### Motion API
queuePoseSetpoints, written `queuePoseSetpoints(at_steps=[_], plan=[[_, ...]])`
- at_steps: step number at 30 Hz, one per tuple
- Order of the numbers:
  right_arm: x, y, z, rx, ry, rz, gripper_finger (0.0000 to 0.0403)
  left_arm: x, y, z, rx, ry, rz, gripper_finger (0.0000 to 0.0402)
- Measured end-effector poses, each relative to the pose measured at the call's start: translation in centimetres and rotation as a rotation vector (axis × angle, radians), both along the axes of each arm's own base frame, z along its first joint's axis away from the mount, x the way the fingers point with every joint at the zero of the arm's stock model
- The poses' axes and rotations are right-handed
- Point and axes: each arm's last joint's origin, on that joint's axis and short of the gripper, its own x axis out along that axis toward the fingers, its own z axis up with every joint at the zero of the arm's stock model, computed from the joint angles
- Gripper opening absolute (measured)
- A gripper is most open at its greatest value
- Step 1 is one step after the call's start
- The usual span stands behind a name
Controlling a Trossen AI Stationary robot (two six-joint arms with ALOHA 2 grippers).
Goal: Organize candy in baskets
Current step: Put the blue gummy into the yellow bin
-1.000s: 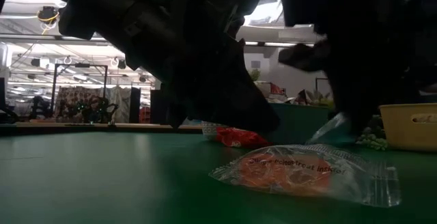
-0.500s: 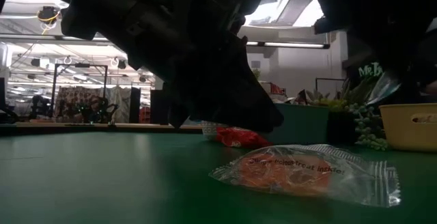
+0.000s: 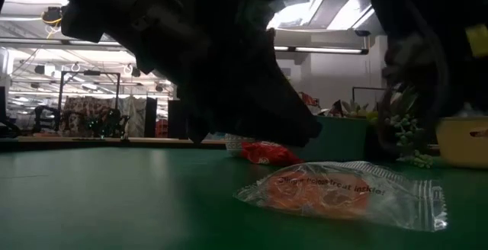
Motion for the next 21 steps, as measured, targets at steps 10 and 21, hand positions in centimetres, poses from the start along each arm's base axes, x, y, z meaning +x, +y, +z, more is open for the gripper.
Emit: queuePoseSetpoints(at_steps=[10, 21], plan=[[-0.8, -0.4, -0.9, -0.018, 0.047, 0.003, 0.0023, 0.1, -0.3, 0.3, -0.014, -0.037, -0.008, 0.0079], [-0.7, -0.4, -0.9, -0.037, 0.037, 0.020, 0.0056, 0.1, -1.5, 0.8, -0.075, -0.064, -0.263, 0.0079]])
